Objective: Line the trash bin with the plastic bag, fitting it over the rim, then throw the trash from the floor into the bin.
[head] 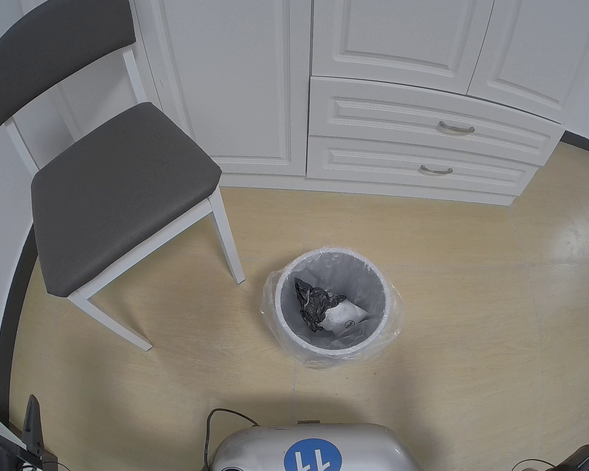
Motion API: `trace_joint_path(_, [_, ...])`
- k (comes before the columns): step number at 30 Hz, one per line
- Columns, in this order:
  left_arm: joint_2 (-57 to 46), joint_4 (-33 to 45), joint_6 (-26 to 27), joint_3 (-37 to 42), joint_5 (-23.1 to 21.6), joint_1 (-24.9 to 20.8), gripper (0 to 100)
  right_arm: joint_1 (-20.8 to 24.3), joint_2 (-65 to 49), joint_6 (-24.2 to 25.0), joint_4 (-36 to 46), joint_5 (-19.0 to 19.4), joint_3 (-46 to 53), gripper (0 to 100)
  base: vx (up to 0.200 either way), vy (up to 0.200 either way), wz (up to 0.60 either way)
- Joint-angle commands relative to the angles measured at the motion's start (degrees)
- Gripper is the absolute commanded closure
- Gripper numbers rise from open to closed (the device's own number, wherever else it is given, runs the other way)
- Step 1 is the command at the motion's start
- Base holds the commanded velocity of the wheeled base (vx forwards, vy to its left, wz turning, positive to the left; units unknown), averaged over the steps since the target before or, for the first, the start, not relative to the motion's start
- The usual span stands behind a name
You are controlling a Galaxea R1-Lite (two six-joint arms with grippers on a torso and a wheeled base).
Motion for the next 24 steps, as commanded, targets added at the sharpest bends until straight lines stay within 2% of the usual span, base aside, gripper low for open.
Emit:
trace_joint_path(1, [-0.79,0.99,-1.17,1.01,-3.65,0.00,0,-0.02,-0.85,0.40,5.46,-1.74,0.92,0,0.000,0.000,0.00])
trace_joint_path(3, [-0.79,1.08,-1.96,1.01,-4.62,0.00,0,-0.02,-0.85,0.40,7.48,-1.83,0.92,0,0.000,0.000,0.00])
trace_joint_path(5, [-0.79,3.72,-3.90,1.01,-7.61,0.09,0,-0.02,-0.85,0.32,10.91,-1.39,0.92,0,0.000,0.000,0.00])
trace_joint_path(10, [-0.79,4.86,-3.37,0.75,-8.22,0.00,0,-0.02,-0.85,-0.21,10.91,0.72,0.84,0,0.000,0.000,0.00])
trace_joint_path(14, [-0.79,4.86,-3.20,0.75,-8.22,0.00,0,-0.02,-0.85,0.93,11.17,8.01,0.84,0,0.000,0.000,0.00])
trace_joint_path(24, [-0.79,4.68,-1.70,0.84,-8.57,0.09,0,0.07,-0.85,2.25,11.35,7.22,0.66,0,0.000,0.000,0.00])
